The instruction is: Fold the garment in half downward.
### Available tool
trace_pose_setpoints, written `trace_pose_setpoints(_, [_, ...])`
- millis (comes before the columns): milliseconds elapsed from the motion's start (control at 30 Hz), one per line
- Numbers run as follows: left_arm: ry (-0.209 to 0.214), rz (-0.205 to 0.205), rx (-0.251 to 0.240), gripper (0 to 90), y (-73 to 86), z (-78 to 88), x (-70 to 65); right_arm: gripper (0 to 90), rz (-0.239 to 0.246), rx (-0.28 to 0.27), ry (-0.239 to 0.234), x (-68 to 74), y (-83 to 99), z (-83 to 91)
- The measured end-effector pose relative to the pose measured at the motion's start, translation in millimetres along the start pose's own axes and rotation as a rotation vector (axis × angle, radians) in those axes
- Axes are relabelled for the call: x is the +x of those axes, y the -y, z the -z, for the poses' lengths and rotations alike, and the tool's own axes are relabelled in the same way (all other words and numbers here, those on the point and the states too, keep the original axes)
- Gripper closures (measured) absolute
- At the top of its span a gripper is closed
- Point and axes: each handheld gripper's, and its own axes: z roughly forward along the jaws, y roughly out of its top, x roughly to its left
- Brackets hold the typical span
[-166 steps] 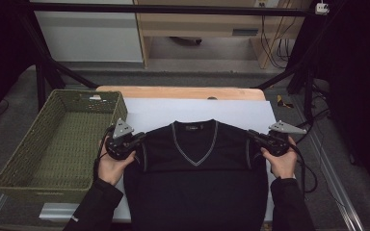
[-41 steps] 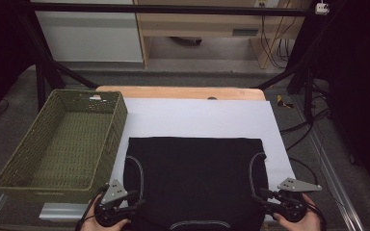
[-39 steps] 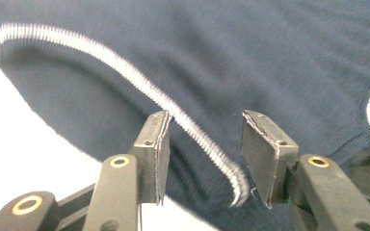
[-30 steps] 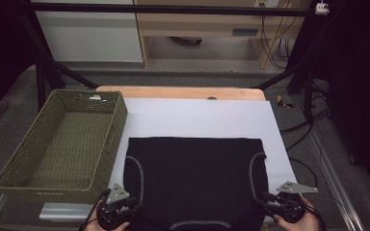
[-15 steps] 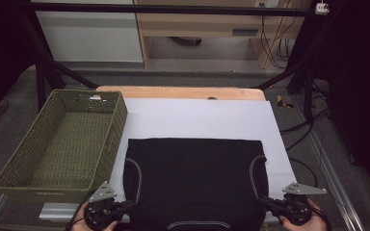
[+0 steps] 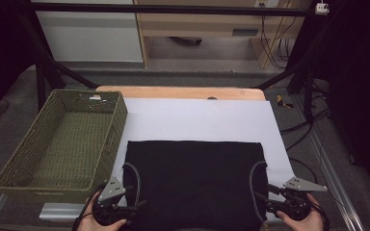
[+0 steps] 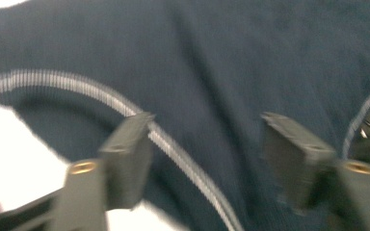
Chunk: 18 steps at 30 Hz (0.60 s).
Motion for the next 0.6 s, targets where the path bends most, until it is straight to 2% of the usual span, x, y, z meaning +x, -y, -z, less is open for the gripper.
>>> trace_pose_setpoints(33, [-0.012, -0.009, -0.004, 24.8, -2.6, -3.1, 0.9, 33.9, 0.006, -0.023, 0.005, -0.8, -3.0, -2.4])
trace_pose_setpoints(167, [0.003, 0.008, -0.023, 18.5, -13.1, -14.2, 7.9, 29.0, 0.004, -0.101, -0.005, -5.2, -16.0, -11.4])
trace_pose_setpoints(300, [0.025, 0.012, -0.034, 12.9, -25.2, -25.1, 15.2, 22.5, 0.029, -0.121, 0.000, -7.5, -28.5, -20.9])
trace_pose_setpoints(433, [0.004, 0.000, -0.078, 7.4, -39.7, -33.8, 20.2, 17.6, 0.032, -0.142, 0.000, -11.9, -39.8, -29.2])
trace_pose_setpoints(600, [-0.003, 0.008, -0.099, 3.5, -59.8, -44.3, 29.1, 12.8, 0.046, -0.131, 0.031, -18.3, -52.6, -36.9])
